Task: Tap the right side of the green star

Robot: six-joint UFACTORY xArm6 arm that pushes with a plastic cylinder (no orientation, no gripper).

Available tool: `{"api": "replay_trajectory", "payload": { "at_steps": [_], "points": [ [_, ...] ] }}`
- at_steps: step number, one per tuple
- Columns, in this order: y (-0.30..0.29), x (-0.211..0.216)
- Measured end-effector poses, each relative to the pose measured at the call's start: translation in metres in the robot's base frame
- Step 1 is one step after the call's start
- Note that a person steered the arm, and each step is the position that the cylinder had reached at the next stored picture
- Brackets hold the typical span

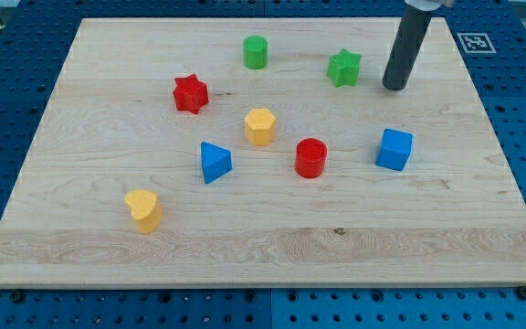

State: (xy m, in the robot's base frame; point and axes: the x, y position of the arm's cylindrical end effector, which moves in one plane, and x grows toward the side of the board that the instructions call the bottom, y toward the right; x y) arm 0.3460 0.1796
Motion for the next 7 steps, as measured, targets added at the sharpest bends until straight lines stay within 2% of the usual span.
{"api": "replay_trajectory", "payload": {
  "at_steps": [3, 7],
  "points": [
    [-0.002, -0.007],
    [-0.043, -0.007]
  ]
}}
